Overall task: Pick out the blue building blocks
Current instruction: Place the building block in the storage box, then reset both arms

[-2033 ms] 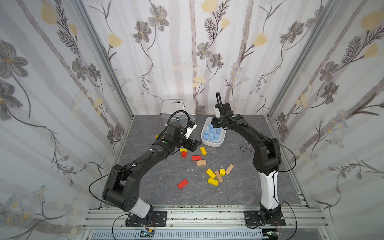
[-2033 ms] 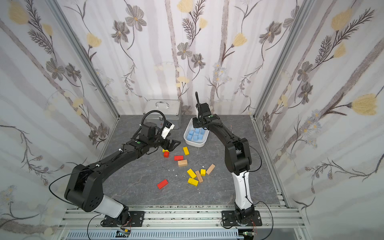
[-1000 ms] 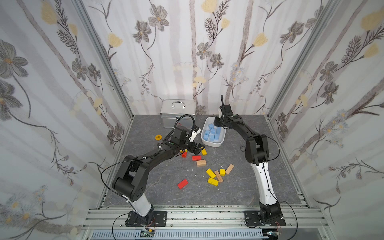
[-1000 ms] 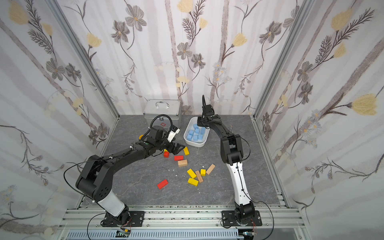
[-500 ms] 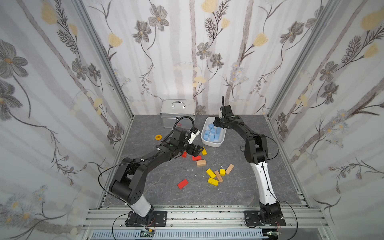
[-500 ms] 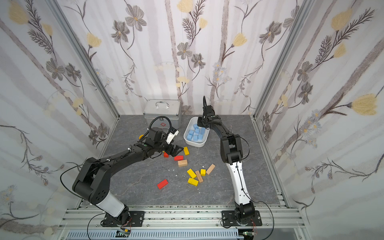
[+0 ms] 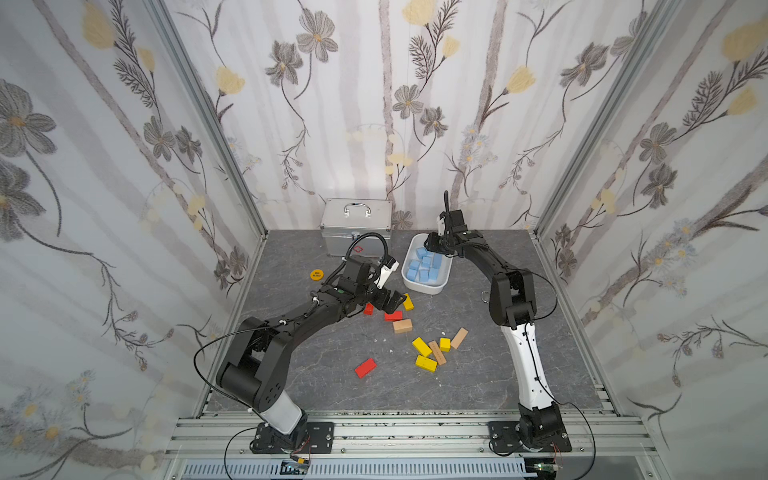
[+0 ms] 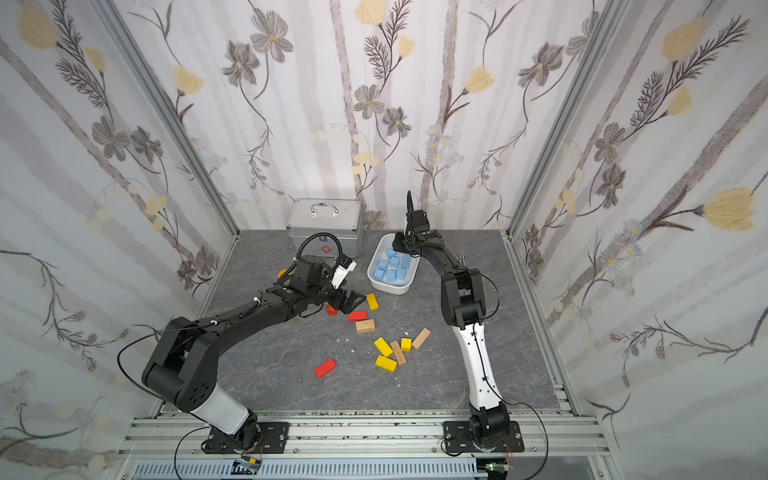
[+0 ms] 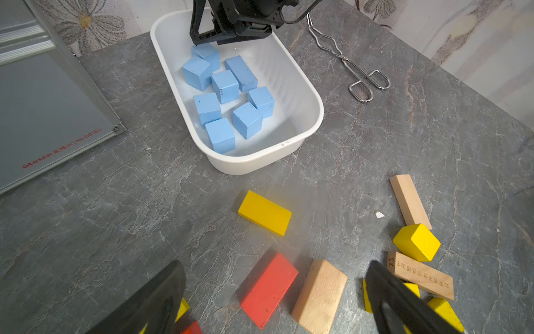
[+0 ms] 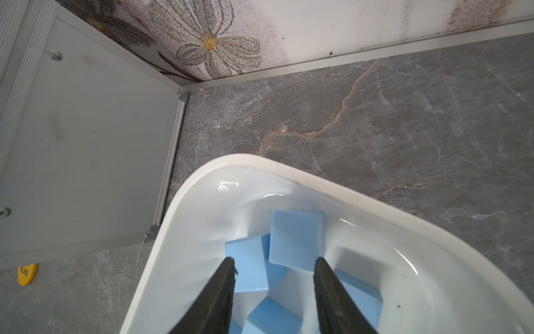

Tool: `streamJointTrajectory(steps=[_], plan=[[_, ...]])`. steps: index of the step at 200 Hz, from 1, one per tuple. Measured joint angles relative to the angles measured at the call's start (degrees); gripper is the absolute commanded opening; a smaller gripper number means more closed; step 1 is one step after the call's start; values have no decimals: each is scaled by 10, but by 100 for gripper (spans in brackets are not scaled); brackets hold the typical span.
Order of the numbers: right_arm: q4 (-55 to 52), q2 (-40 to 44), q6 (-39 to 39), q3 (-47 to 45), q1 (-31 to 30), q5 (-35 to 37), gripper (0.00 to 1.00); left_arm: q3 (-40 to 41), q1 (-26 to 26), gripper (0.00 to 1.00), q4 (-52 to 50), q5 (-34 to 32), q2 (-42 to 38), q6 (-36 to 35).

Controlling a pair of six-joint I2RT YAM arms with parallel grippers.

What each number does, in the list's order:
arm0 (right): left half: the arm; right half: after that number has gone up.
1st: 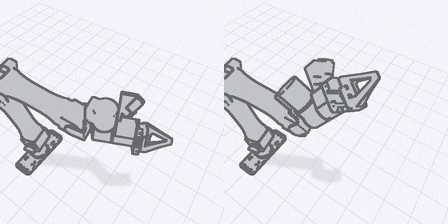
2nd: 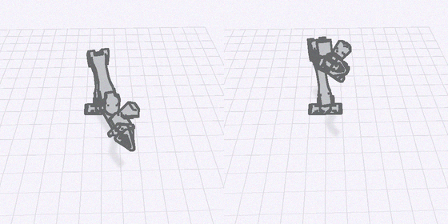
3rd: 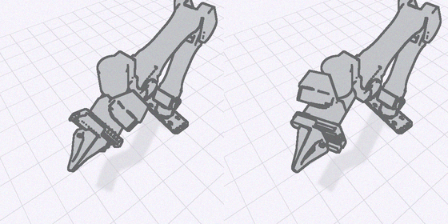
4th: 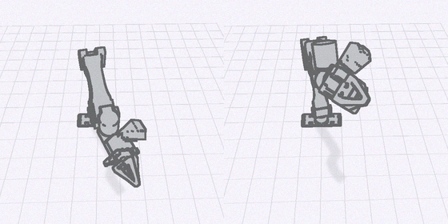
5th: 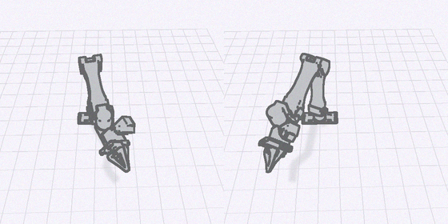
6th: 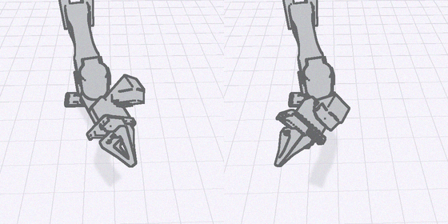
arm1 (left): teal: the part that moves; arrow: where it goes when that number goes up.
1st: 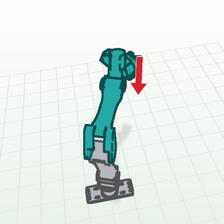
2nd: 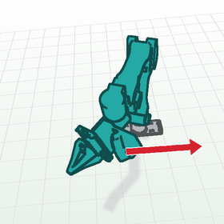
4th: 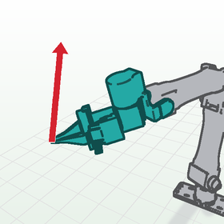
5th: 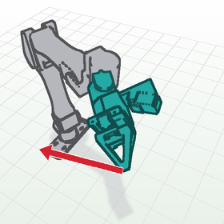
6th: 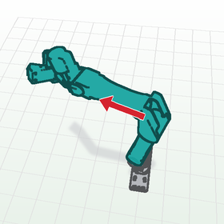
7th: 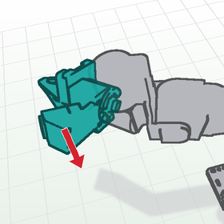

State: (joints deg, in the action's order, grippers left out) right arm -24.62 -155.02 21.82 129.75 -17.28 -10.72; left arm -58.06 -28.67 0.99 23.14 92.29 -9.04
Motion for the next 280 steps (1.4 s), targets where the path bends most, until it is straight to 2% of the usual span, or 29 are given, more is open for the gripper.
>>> streamJointTrajectory(steps=[80,126,208,219,280], plan=[[-3,28,-1,0,0,-3,57,0,0,100,1,-17,-11,0],[-1,83,-11,-45,-3,0,70,6,0,100,22,-58,-38,6],[39,281,-26,-229,-9,46,92,10,0,100,69,-179,-121,30],[45,311,-31,-255,-9,57,100,10,0,100,70,-199,-138,30],[90,495,-62,-403,-10,106,100,33,7,100,69,-288,-226,19]])
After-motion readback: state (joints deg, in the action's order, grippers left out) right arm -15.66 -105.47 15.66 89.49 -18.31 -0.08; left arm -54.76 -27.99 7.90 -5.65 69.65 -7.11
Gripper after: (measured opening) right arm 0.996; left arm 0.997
